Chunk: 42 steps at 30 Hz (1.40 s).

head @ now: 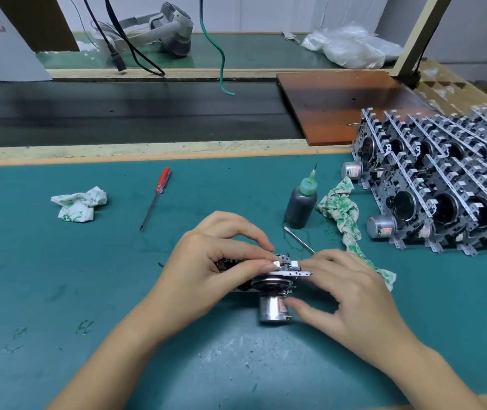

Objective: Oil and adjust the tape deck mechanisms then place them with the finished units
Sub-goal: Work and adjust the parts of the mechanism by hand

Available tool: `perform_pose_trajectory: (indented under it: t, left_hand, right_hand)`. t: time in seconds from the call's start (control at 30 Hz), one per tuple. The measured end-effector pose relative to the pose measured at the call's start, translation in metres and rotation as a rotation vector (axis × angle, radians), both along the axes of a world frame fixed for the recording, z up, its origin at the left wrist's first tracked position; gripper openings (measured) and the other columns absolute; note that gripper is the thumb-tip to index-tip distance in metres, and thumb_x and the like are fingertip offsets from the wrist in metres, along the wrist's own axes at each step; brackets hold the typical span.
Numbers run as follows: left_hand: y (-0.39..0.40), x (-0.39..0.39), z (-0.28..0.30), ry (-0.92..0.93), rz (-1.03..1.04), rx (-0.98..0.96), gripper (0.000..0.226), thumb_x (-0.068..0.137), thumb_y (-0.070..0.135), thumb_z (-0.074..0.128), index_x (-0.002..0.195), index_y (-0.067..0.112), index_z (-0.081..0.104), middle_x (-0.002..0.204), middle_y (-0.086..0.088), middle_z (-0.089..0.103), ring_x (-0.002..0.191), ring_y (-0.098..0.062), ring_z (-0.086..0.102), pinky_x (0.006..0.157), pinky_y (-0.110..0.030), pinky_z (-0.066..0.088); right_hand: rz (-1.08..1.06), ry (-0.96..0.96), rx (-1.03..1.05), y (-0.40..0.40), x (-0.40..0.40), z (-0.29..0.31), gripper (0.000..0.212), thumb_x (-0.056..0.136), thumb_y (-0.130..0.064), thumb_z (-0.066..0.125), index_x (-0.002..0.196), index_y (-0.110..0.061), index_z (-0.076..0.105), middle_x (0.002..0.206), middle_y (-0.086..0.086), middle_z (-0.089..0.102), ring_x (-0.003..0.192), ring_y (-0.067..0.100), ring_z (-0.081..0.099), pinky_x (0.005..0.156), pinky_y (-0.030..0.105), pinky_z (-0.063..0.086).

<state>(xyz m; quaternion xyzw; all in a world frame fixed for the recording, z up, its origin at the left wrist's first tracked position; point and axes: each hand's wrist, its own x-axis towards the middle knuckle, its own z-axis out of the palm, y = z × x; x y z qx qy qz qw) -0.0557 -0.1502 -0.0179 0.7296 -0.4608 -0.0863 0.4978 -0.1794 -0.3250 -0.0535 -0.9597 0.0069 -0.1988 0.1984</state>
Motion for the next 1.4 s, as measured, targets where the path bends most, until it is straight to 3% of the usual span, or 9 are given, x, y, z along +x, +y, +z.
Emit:
perform_pose_trajectory:
  t: [0.3, 0.4, 0.5, 0.63, 0.8, 1.0, 1.17, 1.3, 1.4]
  left_hand:
    - [-0.001, 0.0, 0.001, 0.01, 0.013, 0.009, 0.01, 0.079, 0.029, 0.07, 0.085, 0.026, 0.077, 0.093, 0.013, 0.067, 0.096, -0.01, 0.055, 0.083, -0.014, 0.038]
    - [-0.001, 0.001, 0.001, 0.01, 0.005, 0.003, 0.016, 0.08, 0.037, 0.065, 0.086, 0.027, 0.076, 0.094, 0.013, 0.067, 0.096, -0.01, 0.056, 0.083, -0.014, 0.038]
    - [0.0, 0.0, 0.0, 0.012, 0.005, 0.014, 0.02, 0.08, 0.038, 0.063, 0.086, 0.026, 0.077, 0.095, 0.014, 0.067, 0.096, -0.01, 0.055, 0.083, -0.013, 0.037]
    - [0.0, 0.0, 0.0, 0.006, 0.01, 0.011, 0.011, 0.079, 0.029, 0.069, 0.085, 0.024, 0.078, 0.094, 0.014, 0.067, 0.096, -0.01, 0.056, 0.085, -0.016, 0.039]
    - [0.0, 0.0, -0.001, -0.022, 0.01, -0.001, 0.015, 0.08, 0.031, 0.066, 0.084, 0.023, 0.078, 0.089, 0.016, 0.068, 0.095, -0.008, 0.056, 0.084, -0.014, 0.039]
    - [0.0, 0.002, -0.002, -0.087, 0.003, -0.022, 0.013, 0.081, 0.034, 0.069, 0.086, 0.026, 0.077, 0.09, 0.02, 0.066, 0.099, -0.012, 0.054, 0.088, -0.018, 0.04]
    - [-0.001, 0.002, -0.002, -0.087, 0.001, -0.02, 0.015, 0.081, 0.034, 0.069, 0.088, 0.023, 0.077, 0.09, 0.02, 0.066, 0.1, -0.012, 0.053, 0.087, -0.019, 0.04]
    - [-0.001, 0.001, -0.002, -0.091, 0.012, -0.029, 0.018, 0.081, 0.038, 0.068, 0.091, 0.025, 0.076, 0.093, 0.015, 0.068, 0.101, -0.01, 0.053, 0.088, -0.018, 0.041]
    - [-0.001, 0.0, -0.001, -0.072, 0.015, -0.019, 0.018, 0.081, 0.032, 0.064, 0.088, 0.024, 0.078, 0.09, 0.017, 0.068, 0.1, -0.008, 0.053, 0.088, -0.016, 0.04]
  right_hand:
    - [0.022, 0.06, -0.012, -0.004, 0.002, 0.005, 0.035, 0.08, -0.049, 0.054, 0.096, -0.025, 0.074, 0.094, -0.021, 0.069, 0.091, 0.009, 0.059, 0.08, 0.026, 0.046]
    - [0.031, 0.102, 0.105, -0.005, 0.004, 0.012, 0.047, 0.078, -0.056, 0.054, 0.111, -0.026, 0.07, 0.104, -0.022, 0.066, 0.1, 0.003, 0.054, 0.086, 0.025, 0.045]
    - [0.056, 0.101, 0.29, -0.001, 0.006, 0.014, 0.053, 0.077, -0.055, 0.058, 0.125, -0.033, 0.058, 0.111, -0.025, 0.062, 0.107, -0.001, 0.052, 0.093, 0.016, 0.038]
    - [0.104, 0.083, 0.538, 0.011, 0.012, 0.014, 0.043, 0.071, -0.046, 0.07, 0.112, -0.042, 0.06, 0.107, -0.026, 0.061, 0.102, 0.002, 0.058, 0.088, 0.009, 0.038]
    - [0.086, 0.145, 0.676, 0.01, 0.021, 0.014, 0.032, 0.065, -0.033, 0.078, 0.093, -0.043, 0.066, 0.096, -0.019, 0.066, 0.097, 0.01, 0.061, 0.088, 0.018, 0.043]
    - [0.08, 0.149, 0.675, 0.008, 0.025, 0.014, 0.032, 0.062, -0.03, 0.082, 0.086, -0.042, 0.066, 0.089, -0.015, 0.064, 0.092, 0.004, 0.061, 0.083, 0.012, 0.041]
    - [0.069, 0.189, 0.608, 0.003, 0.028, 0.021, 0.035, 0.063, -0.026, 0.087, 0.081, -0.047, 0.066, 0.091, -0.015, 0.063, 0.092, 0.004, 0.061, 0.085, 0.016, 0.042]
    - [0.074, 0.229, 0.528, 0.007, 0.021, 0.018, 0.039, 0.068, -0.04, 0.081, 0.099, -0.048, 0.059, 0.102, -0.02, 0.059, 0.102, -0.003, 0.055, 0.088, 0.009, 0.036]
    - [-0.03, 0.246, 0.365, 0.005, 0.01, 0.009, 0.054, 0.07, -0.059, 0.065, 0.12, -0.042, 0.055, 0.115, -0.027, 0.052, 0.112, -0.008, 0.046, 0.097, 0.014, 0.034]
